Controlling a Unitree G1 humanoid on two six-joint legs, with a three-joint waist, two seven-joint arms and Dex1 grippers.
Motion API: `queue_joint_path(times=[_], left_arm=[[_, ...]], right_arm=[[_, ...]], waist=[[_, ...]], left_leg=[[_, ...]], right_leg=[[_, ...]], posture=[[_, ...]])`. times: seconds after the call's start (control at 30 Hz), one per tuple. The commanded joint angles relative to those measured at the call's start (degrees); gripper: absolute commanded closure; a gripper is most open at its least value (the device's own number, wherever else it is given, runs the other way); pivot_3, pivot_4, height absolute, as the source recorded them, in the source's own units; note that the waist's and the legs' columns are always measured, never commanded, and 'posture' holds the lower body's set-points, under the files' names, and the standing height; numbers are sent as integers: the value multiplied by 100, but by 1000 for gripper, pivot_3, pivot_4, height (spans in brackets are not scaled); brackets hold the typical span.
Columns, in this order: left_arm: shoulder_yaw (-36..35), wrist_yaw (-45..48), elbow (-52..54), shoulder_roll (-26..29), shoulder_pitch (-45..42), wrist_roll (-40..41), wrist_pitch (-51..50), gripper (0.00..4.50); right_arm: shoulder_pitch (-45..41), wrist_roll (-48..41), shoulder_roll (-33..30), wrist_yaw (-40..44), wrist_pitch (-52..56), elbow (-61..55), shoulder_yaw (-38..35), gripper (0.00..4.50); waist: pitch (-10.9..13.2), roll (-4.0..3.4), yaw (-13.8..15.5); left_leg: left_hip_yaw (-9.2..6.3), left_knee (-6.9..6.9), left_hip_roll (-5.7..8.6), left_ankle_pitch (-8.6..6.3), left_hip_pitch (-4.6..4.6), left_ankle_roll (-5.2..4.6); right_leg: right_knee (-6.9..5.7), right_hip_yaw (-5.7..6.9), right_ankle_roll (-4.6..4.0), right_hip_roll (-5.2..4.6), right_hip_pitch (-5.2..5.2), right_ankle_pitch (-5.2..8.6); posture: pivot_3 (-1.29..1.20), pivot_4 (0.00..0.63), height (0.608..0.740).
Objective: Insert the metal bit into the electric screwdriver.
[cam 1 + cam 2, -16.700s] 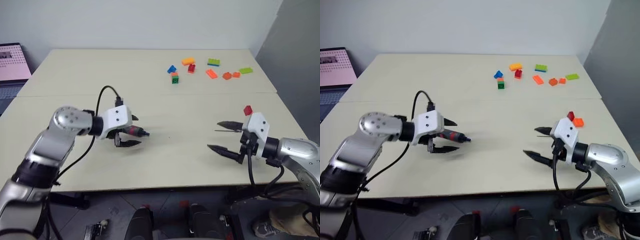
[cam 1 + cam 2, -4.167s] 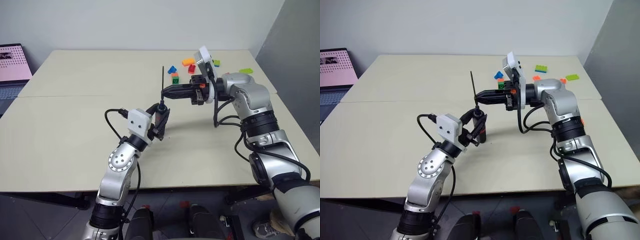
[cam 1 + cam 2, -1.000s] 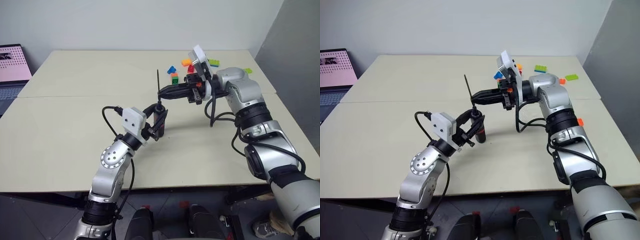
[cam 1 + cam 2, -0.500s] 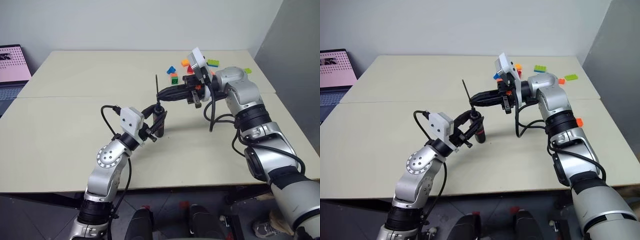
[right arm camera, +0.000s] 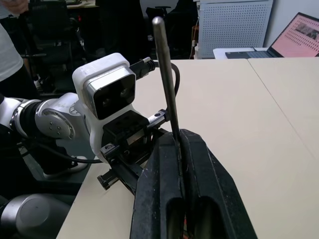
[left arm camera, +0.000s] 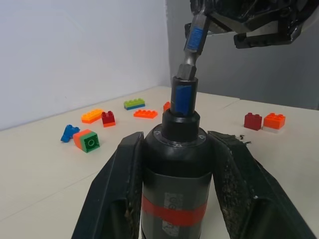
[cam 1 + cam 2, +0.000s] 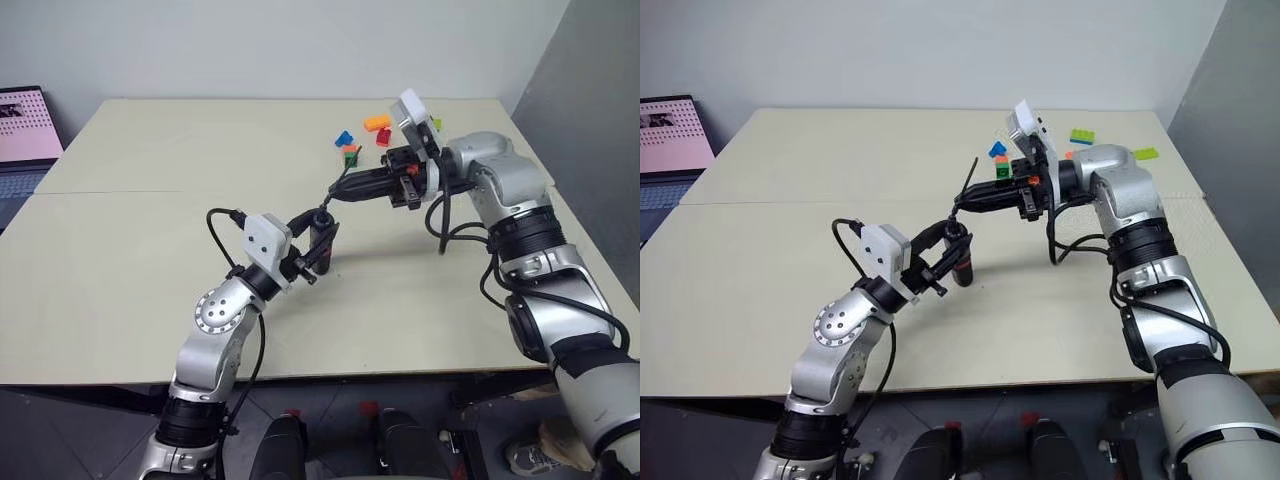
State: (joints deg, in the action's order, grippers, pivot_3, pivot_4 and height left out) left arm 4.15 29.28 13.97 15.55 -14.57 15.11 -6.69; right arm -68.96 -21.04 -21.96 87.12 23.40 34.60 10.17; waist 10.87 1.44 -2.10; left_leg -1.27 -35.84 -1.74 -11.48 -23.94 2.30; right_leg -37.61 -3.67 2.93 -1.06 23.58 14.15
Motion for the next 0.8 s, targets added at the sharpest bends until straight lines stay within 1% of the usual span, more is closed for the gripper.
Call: queue_joint_path(times=[0.03, 0.17, 0.4, 0.53, 0.8], left_arm=[[-132, -75, 139, -31, -140, 20, 108, 2881], [-124, -70, 139, -24, -125, 0, 110, 2881], [-95, -114, 149, -23, -97, -26, 109, 2881], [-72, -127, 146, -16, -100, -28, 108, 2881], [-2, -92, 139, 16, -95, -86, 118, 2881]], right_arm=[[-21, -147, -8, 373, 131, -283, -52, 4500], [-54, -265, 5, 363, 381, -360, -131, 4500], [4, -543, -20, 252, 806, -986, -168, 4500], [57, -546, -21, 148, 793, -1098, -153, 4500], [-47, -290, -125, 96, 607, -943, -32, 4500]], waist=[[0, 0, 8], [1, 0, 14], [5, -1, 12], [5, -1, 13], [5, -1, 12]], left_leg=[[0, 1, 0, 0, 0, 0], [0, 4, 0, 0, -3, 0], [-2, 4, 0, 0, -7, 0], [-2, 5, 0, 0, -7, 0], [-1, 4, 0, 0, -7, 0]], right_leg=[[0, 0, 1, 0, 1, -1], [0, 3, 8, 0, 3, -4], [0, 4, 11, 0, 7, -6], [0, 4, 12, 0, 8, -6], [0, 4, 11, 0, 8, -6]], posture=[[0, 150, 740], [0, 150, 740], [0, 150, 740], [0, 150, 740], [0, 150, 740]])
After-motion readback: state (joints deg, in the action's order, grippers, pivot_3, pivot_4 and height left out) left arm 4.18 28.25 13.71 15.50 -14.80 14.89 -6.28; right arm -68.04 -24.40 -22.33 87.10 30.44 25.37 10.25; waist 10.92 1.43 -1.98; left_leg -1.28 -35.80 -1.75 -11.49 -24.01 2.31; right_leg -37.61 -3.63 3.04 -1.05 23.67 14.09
